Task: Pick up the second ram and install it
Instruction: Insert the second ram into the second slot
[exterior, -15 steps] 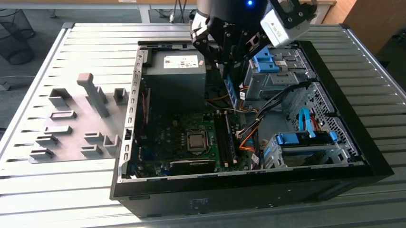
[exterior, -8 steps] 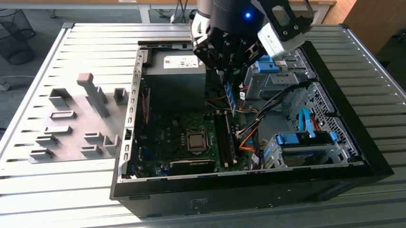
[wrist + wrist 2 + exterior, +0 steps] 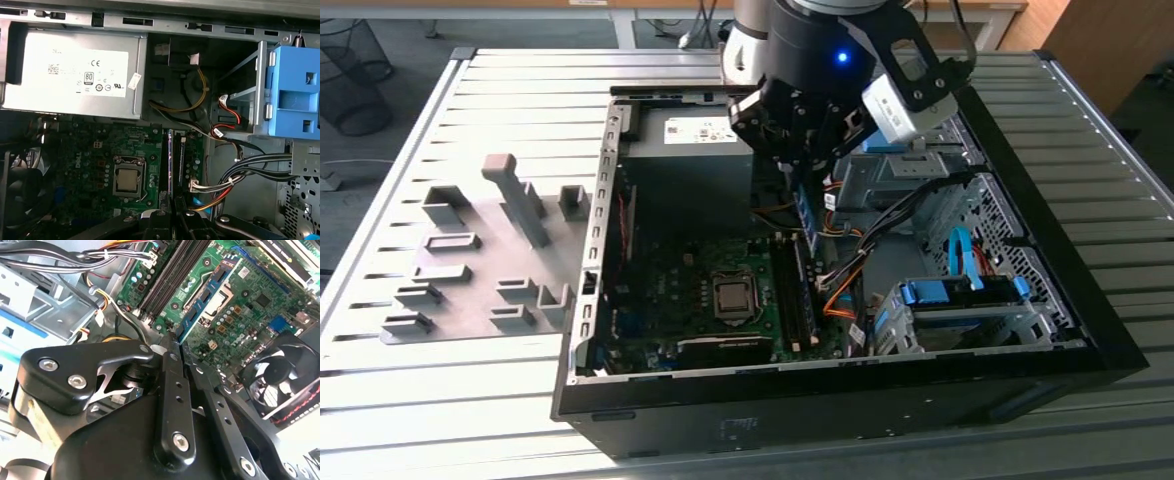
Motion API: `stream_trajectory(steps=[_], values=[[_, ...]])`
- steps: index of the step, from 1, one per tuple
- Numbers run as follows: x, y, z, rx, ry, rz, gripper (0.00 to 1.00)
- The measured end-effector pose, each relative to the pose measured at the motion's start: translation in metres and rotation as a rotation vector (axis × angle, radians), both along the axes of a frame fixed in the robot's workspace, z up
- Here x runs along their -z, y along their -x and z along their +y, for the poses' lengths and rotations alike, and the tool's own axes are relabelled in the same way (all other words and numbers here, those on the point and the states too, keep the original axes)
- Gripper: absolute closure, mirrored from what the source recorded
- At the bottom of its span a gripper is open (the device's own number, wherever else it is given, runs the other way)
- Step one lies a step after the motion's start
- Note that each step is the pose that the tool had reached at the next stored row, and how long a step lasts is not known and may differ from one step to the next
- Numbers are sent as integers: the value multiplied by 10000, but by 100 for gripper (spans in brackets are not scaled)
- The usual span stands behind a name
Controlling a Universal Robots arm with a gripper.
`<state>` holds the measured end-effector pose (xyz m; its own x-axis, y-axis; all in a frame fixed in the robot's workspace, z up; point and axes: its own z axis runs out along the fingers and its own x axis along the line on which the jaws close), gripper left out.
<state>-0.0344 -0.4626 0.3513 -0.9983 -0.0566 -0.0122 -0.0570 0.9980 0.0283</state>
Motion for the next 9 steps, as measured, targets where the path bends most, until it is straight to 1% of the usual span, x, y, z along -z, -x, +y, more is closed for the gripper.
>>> stream_trajectory(steps=[3, 9], values=[[51, -3, -3, 8, -1, 0, 86], [55, -4, -3, 8, 3, 0, 86]])
